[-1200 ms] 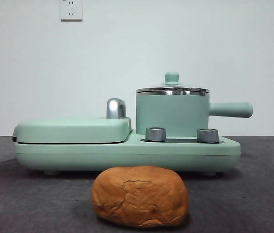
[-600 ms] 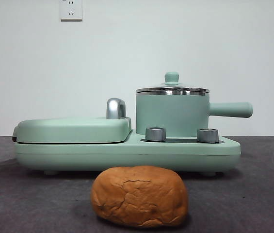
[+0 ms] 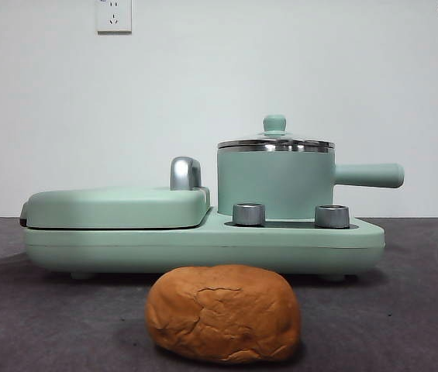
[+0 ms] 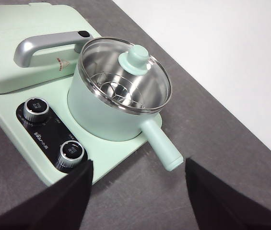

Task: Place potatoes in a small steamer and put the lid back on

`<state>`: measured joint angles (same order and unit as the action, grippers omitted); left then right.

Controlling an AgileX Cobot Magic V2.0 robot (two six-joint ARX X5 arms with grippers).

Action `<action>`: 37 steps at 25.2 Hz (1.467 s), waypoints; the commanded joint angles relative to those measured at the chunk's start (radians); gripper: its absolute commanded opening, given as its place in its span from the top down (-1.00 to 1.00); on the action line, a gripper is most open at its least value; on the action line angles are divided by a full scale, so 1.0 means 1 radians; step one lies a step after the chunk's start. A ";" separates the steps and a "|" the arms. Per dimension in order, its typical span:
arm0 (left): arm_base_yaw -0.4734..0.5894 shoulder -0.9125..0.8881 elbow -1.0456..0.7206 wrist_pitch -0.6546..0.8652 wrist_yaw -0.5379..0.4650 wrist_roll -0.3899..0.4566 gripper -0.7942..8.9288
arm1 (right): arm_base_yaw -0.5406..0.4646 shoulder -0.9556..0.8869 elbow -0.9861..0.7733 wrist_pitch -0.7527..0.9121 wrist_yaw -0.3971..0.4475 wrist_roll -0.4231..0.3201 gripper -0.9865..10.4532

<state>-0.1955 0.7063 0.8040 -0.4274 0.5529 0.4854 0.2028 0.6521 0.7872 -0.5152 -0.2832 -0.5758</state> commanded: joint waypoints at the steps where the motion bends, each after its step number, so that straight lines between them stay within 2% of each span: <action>1: -0.009 0.008 0.020 0.009 0.005 -0.027 0.26 | 0.005 0.006 0.018 0.006 0.003 0.029 0.29; 5: -0.031 0.037 0.020 0.033 -0.001 -0.047 0.26 | 0.005 0.006 0.017 0.007 0.003 0.083 0.29; 9: -0.071 0.102 0.020 0.114 -0.015 -0.161 0.26 | 0.005 0.006 0.018 0.015 0.003 0.134 0.29; 13: -0.123 0.193 0.020 0.209 -0.081 -0.205 0.26 | 0.005 0.006 0.017 0.019 0.002 0.163 0.29; 19: -0.206 0.348 0.023 0.424 -0.089 -0.211 0.26 | 0.005 0.006 0.017 0.021 0.002 0.173 0.29; 25: -0.272 0.506 0.070 0.576 -0.088 -0.211 0.26 | 0.005 0.006 0.017 0.021 0.002 0.173 0.29; 28: -0.307 0.571 0.076 0.744 -0.090 -0.211 0.26 | 0.005 0.006 0.017 0.021 0.002 0.173 0.29; 31: -0.338 0.639 0.095 0.867 -0.150 -0.235 0.27 | 0.005 0.007 0.017 0.021 0.002 0.173 0.29; 34: -0.366 0.708 0.167 0.813 -0.214 -0.299 0.26 | 0.005 0.007 0.017 0.021 0.002 0.173 0.29; 37: -0.383 0.787 0.271 0.696 -0.219 -0.322 0.26 | 0.005 0.007 0.017 0.021 0.002 0.173 0.29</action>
<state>-0.5682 1.4628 1.0336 0.2863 0.3374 0.1936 0.2028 0.6525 0.7872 -0.5053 -0.2832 -0.4141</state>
